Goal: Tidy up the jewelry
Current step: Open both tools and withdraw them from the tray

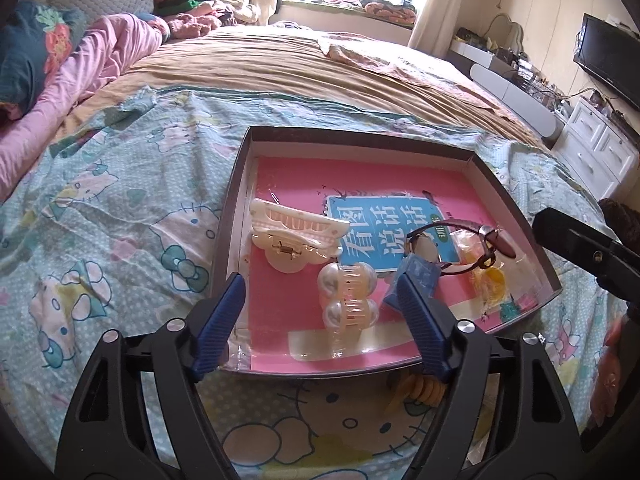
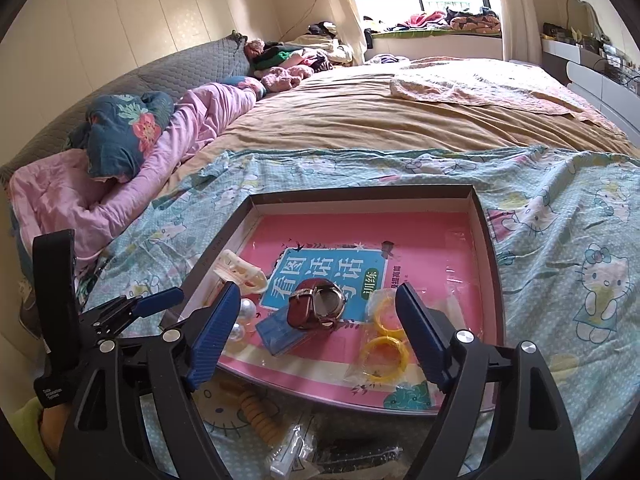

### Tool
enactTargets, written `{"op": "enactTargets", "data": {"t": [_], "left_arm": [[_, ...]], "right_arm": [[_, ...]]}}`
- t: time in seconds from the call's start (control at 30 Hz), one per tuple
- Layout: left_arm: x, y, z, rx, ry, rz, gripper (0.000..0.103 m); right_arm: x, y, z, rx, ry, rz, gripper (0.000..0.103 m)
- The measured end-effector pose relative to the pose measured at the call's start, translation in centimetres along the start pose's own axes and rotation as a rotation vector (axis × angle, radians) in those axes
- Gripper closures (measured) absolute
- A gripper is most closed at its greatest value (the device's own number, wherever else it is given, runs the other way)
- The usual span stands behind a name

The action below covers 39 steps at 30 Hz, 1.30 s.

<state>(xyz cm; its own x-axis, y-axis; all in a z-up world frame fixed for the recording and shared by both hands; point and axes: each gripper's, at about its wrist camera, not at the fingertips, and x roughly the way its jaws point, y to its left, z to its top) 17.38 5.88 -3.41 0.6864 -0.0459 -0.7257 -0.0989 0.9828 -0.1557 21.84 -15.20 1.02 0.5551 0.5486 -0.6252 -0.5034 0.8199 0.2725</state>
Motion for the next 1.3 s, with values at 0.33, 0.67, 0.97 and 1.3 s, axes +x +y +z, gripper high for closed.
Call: {"op": "enactTargets", "data": {"t": [0.33,0.67,0.97,1.3], "left_arm": [[-2.1,1.2,0.0,-0.067,-0.062,-0.016,0.010],[-3.8,1.7,-0.4,-0.116,-0.099,-0.041,0.010],[-5.7,1.0,-1.1,-0.119,-0.132,-0.064,0.010],[-7.5,-1.2,-2.2,-0.048,-0.142,-0.107,0.010]], "right_arm": [[-2.5,-0.2,0.0,0.010,-0.036,0.004,0.024],[-4.6,-0.6,-0.5,0.018,-0.057,-0.004,0.024],[-7.1,-0.8,-1.1,0.015,-0.075,-0.007,0.024],[-8.8,-1.2,-1.9,0.011,-0.080,-0.012,0.024]]}}
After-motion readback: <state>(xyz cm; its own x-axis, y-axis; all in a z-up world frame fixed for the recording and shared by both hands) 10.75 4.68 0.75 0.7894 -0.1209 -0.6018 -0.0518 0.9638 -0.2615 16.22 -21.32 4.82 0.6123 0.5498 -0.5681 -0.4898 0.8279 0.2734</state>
